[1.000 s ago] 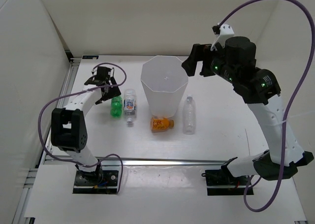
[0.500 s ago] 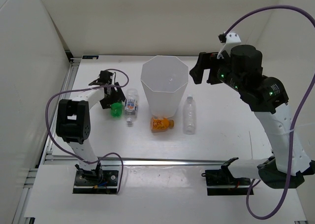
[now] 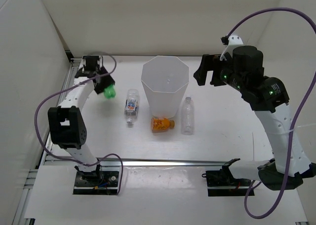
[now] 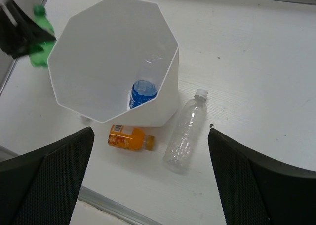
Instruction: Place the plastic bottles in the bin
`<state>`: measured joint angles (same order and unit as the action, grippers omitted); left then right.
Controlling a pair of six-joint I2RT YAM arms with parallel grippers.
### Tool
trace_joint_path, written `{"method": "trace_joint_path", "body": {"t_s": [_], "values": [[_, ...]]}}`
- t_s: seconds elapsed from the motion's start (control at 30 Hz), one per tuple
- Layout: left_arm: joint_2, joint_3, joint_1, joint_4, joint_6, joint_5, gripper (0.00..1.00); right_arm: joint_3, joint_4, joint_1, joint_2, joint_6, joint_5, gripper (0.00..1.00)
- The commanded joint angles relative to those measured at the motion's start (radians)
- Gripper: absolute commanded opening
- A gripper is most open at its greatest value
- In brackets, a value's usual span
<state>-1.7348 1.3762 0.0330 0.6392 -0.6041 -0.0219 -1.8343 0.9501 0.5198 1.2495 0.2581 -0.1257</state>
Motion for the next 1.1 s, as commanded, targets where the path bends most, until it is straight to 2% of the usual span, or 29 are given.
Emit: {"method": "trace_joint_path", "body": {"t_s": [0.0, 0.03, 0.2, 0.23, 0.33, 0.47, 0.6, 0.63, 0.73, 0.83, 0.87, 0.9, 1.0, 1.07], "values": [[0.189, 0.255, 0.072, -0.035, -0.054, 0.005, 0.31, 0.015, -0.005, -0.007, -0.03, 0.004, 0.029, 1.0], [0.189, 0.381, 0.103, -0.035, -0.054, 0.016, 0.31, 0.015, -0.005, -0.007, -0.03, 0.016, 0.043, 1.0], [0.089, 0.641, 0.3, -0.035, 0.005, 0.105, 0.34, 0.055, -0.036, -0.026, -0.03, 0.049, 0.078, 1.0], [0.075, 0.664, 0.37, -0.035, 0.024, 0.105, 0.35, 0.055, -0.036, -0.026, -0.018, 0.049, 0.078, 1.0], [0.046, 0.675, 0.462, -0.035, 0.053, 0.105, 0.36, 0.046, -0.036, -0.035, -0.007, 0.049, 0.069, 1.0], [0.021, 0.675, 0.599, -0.035, 0.085, 0.119, 0.43, 0.069, -0.027, -0.055, 0.002, 0.078, 0.009, 1.0], [0.024, 0.604, 0.645, -0.026, 0.116, 0.129, 0.74, 0.11, 0.007, -0.098, 0.002, 0.124, -0.006, 1.0], [0.04, 0.604, 0.645, -0.026, 0.127, 0.12, 1.0, 0.122, 0.007, -0.098, 0.002, 0.124, 0.006, 1.0], [0.09, 0.609, 0.645, -0.001, 0.17, 0.036, 1.0, 0.176, 0.007, -0.125, -0.009, 0.152, 0.015, 1.0], [0.159, 0.58, 0.616, 0.019, 0.17, -0.154, 1.0, 0.254, -0.005, -0.151, -0.018, 0.185, 0.015, 1.0], [0.226, 0.554, 0.607, 0.019, 0.155, -0.202, 1.0, 0.32, -0.005, -0.162, -0.009, 0.194, 0.024, 1.0], [0.262, 0.523, 0.596, 0.019, 0.155, -0.316, 1.0, 0.354, -0.026, -0.162, -0.009, 0.194, 0.041, 1.0], [0.429, 0.329, 0.567, 0.019, 0.092, -0.507, 1.0, 0.473, -0.083, -0.172, 0.033, 0.219, 0.084, 1.0], [0.527, 0.184, 0.541, 0.019, 0.072, -0.516, 1.0, 0.562, -0.135, -0.196, 0.06, 0.237, 0.135, 1.0]]}}
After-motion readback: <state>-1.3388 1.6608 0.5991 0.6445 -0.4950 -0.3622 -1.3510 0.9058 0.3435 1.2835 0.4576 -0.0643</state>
